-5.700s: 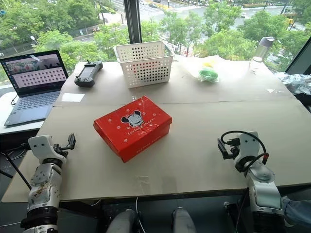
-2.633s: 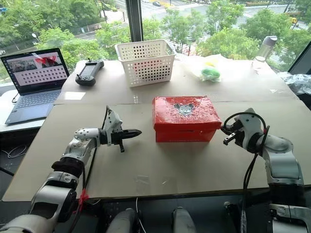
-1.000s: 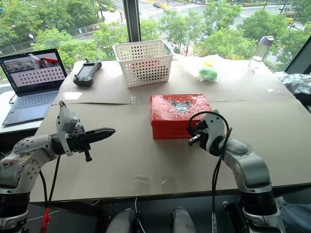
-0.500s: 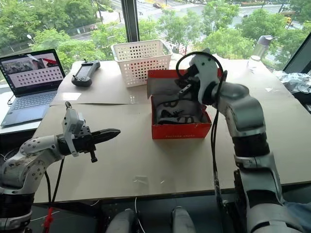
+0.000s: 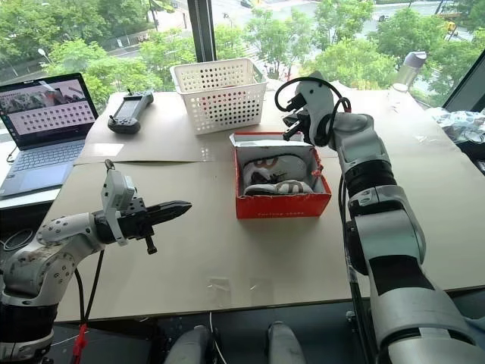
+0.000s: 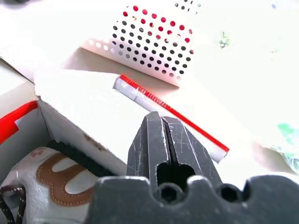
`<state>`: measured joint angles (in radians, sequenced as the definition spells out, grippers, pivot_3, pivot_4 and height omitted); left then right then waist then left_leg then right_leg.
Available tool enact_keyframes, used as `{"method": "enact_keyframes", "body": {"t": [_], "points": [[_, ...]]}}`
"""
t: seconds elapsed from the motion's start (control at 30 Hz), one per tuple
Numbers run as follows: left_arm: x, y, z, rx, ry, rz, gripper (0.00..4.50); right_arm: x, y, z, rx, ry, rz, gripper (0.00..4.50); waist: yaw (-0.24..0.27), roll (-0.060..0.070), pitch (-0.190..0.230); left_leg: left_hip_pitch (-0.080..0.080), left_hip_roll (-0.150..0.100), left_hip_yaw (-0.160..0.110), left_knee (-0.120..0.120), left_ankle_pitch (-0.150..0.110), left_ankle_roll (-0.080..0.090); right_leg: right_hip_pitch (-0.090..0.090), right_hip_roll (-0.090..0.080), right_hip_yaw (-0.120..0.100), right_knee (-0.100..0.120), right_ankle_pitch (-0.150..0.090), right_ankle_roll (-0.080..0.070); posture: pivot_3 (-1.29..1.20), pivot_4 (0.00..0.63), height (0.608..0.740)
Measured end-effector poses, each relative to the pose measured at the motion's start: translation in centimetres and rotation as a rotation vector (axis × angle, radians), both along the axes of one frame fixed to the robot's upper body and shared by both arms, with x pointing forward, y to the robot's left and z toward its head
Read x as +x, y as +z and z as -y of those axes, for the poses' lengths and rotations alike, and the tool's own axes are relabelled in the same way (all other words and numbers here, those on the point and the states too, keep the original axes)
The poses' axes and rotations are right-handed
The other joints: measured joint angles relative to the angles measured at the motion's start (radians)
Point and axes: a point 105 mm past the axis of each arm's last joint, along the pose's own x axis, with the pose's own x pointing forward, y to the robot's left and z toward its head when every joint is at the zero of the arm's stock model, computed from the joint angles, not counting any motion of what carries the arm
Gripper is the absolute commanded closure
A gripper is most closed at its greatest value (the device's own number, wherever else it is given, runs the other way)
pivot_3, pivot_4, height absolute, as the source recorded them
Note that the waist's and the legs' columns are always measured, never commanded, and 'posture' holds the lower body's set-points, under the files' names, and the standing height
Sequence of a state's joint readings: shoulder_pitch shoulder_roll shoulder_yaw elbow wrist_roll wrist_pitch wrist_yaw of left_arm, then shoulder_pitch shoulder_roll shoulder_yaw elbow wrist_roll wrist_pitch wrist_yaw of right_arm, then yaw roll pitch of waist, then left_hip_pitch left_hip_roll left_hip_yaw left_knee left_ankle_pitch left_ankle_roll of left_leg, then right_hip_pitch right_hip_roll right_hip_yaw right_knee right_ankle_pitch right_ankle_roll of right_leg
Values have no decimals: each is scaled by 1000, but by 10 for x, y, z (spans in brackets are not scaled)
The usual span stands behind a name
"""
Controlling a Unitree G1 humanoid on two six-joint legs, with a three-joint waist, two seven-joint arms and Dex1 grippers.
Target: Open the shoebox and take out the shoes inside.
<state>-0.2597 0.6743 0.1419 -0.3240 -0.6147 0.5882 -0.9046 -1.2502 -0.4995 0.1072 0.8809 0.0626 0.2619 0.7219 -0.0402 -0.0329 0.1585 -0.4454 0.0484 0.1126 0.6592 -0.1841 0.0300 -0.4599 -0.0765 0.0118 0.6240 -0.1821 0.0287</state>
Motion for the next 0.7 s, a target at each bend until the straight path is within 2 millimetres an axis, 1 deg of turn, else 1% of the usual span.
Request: {"method": "enact_keyframes", "body": {"t": [0.07,0.13,0.2,0.23,0.3,0.33,0.4,0.47,0.53,0.6,0.7], "points": [[0,2,-1,-5,4,5,4500,-10,3,6,-11,24,-11,4489,0,0,0,0,0,0,0,0,0,0,0,0,0,0,0,0,150,733],[1,5,-4,-8,13,12,4500,-22,11,7,-19,58,-11,4489,1,0,0,1,1,-1,1,0,0,0,0,0,1,0,0,0,150,733],[2,7,-5,-8,19,18,4500,-38,21,6,-49,113,-5,3928,0,0,0,3,1,-1,1,0,0,0,0,1,1,0,-1,0,150,733],[2,8,-5,-9,19,21,4500,-46,23,5,-65,143,-9,3739,0,0,0,4,1,-1,1,0,0,1,0,1,1,-1,-1,0,150,733],[3,10,-6,-11,24,27,4500,-62,25,0,-105,216,-23,3074,-1,0,0,5,2,-1,1,0,0,1,0,1,1,-1,-1,0,150,733],[3,11,-6,-14,22,29,4500,-74,21,-4,-145,272,-43,2664,1,0,0,5,2,-1,1,0,0,1,0,1,1,-1,-1,0,150,733],[3,13,-6,-30,14,28,4500,-91,13,-15,-198,376,-86,2043,0,0,0,5,2,-1,1,0,0,1,0,1,2,-1,-2,0,150,733],[1,15,-3,-51,-10,23,4500,-102,3,-24,-230,455,-131,1425,0,0,0,5,2,0,1,0,0,1,0,1,2,-2,-3,0,150,733],[0,17,-3,-48,-22,21,4500,-105,0,-28,-239,486,-149,787,1,0,0,5,1,0,2,0,-1,2,0,1,2,-3,-5,0,150,733],[-2,17,-5,-30,-35,12,4500,-105,-4,-29,-257,500,-165,41,2,0,0,5,1,0,2,1,-1,2,0,1,2,-4,-7,0,150,733],[-3,19,-6,-13,-51,13,4500,-98,-13,-27,-241,493,-201,10,4,0,0,5,1,1,2,1,-1,2,0,1,2,-4,-8,0,150,733]]}}
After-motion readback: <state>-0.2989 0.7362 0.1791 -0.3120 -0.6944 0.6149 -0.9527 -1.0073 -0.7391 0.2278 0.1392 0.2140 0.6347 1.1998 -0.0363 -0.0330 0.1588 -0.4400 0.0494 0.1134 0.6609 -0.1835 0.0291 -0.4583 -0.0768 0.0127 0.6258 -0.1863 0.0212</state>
